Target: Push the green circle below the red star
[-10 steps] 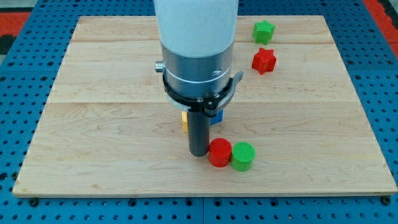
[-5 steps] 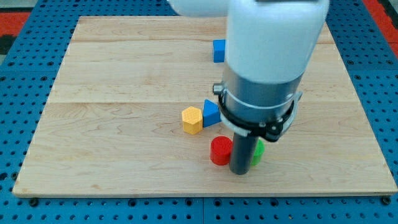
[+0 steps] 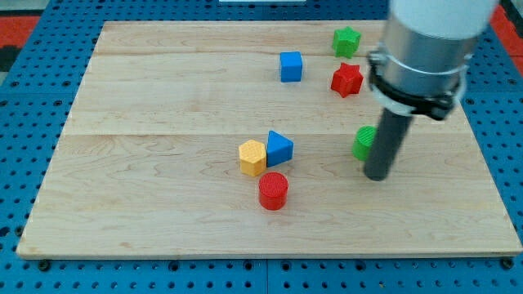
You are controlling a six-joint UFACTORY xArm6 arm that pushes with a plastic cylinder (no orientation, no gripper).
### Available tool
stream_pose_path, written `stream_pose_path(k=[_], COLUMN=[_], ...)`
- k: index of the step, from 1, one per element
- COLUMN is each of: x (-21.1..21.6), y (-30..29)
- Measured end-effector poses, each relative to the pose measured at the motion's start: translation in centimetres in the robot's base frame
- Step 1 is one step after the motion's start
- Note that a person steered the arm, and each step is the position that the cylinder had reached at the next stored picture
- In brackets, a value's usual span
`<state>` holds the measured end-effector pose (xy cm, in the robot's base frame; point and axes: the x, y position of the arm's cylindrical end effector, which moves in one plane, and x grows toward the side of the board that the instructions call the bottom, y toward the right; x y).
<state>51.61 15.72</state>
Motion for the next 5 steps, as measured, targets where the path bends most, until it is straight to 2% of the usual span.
stream_pose_path(k=[1,2,3,4,5], x=[-1.6,-7.2,-3.8,-5.2,-10.2], y=[0.7,-4.3,-2.9,-10.0,-12.0])
